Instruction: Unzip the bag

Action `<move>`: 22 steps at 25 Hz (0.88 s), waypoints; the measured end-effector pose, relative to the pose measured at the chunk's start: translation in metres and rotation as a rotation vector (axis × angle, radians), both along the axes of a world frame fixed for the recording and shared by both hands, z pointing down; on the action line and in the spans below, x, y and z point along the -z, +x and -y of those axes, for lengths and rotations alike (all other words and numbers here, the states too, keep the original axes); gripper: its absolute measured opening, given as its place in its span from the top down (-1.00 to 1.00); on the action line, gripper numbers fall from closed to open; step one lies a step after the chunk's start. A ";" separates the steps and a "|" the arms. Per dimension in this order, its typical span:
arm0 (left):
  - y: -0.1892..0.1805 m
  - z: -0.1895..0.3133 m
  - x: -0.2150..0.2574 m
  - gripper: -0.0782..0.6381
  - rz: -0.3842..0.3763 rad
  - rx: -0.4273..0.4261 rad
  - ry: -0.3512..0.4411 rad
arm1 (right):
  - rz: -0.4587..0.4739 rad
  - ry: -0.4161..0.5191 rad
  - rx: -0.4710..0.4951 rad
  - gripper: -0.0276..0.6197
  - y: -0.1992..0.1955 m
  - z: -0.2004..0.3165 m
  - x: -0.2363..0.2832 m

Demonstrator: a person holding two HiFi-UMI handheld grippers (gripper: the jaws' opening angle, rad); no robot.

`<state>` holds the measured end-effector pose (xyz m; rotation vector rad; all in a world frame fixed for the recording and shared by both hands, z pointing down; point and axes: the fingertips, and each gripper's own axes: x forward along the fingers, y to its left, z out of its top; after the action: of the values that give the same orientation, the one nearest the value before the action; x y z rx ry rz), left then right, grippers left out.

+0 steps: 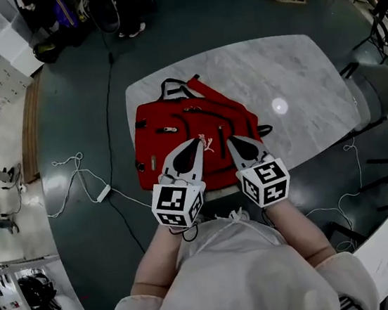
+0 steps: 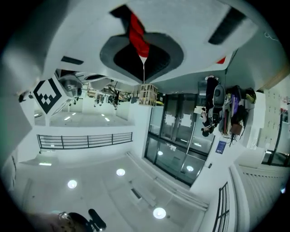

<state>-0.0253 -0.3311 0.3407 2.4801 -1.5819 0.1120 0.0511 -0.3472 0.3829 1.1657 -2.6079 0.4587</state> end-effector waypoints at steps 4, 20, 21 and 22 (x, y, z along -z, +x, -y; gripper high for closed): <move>0.001 0.003 0.038 0.72 -0.078 -0.038 0.065 | 0.034 0.057 0.006 0.82 -0.011 0.000 0.034; 0.010 0.006 0.070 0.73 -0.018 -0.083 0.183 | -0.019 0.141 -0.007 0.83 -0.018 -0.002 0.064; 0.010 0.006 0.071 0.73 -0.020 -0.082 0.182 | -0.025 0.148 -0.008 0.83 -0.018 -0.002 0.065; 0.009 0.006 0.072 0.73 -0.022 -0.081 0.181 | -0.030 0.155 -0.009 0.83 -0.018 -0.001 0.067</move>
<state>-0.0159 -0.3373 0.2688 2.6730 -1.5461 -0.0490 0.0335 -0.3459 0.3163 1.2213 -2.6528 0.2422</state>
